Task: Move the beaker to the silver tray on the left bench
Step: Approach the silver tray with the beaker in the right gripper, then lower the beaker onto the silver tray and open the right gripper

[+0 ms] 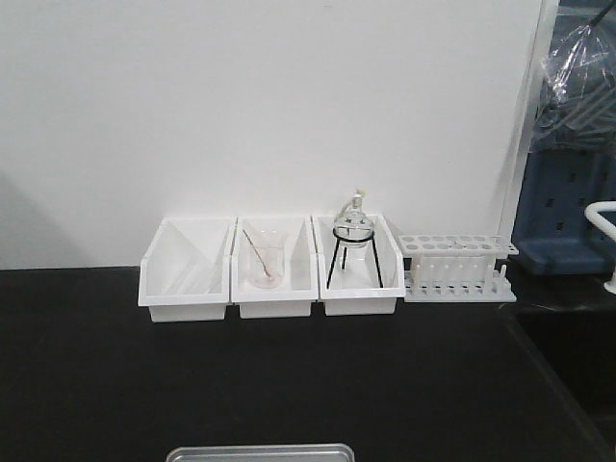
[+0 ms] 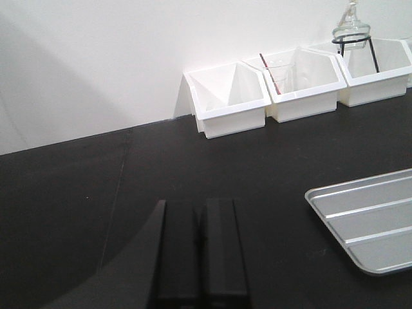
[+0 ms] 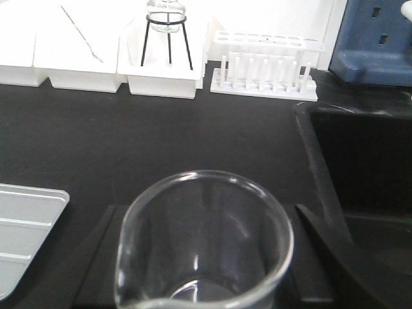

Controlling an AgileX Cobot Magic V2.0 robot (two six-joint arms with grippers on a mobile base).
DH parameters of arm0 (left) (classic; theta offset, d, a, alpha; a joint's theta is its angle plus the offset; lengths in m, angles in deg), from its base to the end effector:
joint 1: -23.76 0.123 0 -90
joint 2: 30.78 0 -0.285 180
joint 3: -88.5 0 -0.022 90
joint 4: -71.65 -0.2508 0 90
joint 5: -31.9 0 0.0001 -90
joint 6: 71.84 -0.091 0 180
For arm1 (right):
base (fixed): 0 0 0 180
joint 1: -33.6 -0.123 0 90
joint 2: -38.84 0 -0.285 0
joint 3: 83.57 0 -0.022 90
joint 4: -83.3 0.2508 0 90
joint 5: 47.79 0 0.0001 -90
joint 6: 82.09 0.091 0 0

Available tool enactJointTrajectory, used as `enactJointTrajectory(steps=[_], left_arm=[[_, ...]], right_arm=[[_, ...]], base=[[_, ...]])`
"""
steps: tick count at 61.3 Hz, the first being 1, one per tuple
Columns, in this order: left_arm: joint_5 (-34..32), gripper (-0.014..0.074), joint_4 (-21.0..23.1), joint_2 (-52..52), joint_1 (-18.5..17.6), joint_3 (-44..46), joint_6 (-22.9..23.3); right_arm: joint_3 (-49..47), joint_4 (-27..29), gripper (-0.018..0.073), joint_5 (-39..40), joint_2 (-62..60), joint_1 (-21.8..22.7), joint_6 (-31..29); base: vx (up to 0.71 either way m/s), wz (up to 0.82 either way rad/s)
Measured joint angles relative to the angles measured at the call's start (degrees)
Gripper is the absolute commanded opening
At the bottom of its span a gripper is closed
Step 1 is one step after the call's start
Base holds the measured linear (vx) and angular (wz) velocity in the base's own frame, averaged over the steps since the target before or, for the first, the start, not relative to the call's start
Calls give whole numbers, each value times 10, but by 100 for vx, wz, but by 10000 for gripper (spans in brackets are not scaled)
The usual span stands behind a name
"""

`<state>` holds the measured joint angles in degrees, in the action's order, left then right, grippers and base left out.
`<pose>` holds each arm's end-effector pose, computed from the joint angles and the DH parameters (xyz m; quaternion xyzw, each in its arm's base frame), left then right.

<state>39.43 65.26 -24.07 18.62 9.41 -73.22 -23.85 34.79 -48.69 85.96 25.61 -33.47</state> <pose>0.0562 -0.0037 0.1913 0.0764 0.7230 0.0207 0.6862 0.1381 0.0182 0.2529 -0.0519 0.8044 0.0371 0.5906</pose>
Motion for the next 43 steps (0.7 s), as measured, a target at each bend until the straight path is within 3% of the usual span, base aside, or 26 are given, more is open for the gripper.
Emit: enactJointTrajectory(steps=[8, 27, 43], left_arm=[[0, 1, 0, 0, 0, 0, 0], [0, 1, 0, 0, 0, 0, 0], [0, 1, 0, 0, 0, 0, 0]], right_arm=[[0, -1, -11, 53, 18, 0, -1], [-71, -20, -11, 420, 329, -13, -118], [-244, -19, -11, 464, 596, -124, -188]], base=[[0, 0], [0, 0], [0, 0]])
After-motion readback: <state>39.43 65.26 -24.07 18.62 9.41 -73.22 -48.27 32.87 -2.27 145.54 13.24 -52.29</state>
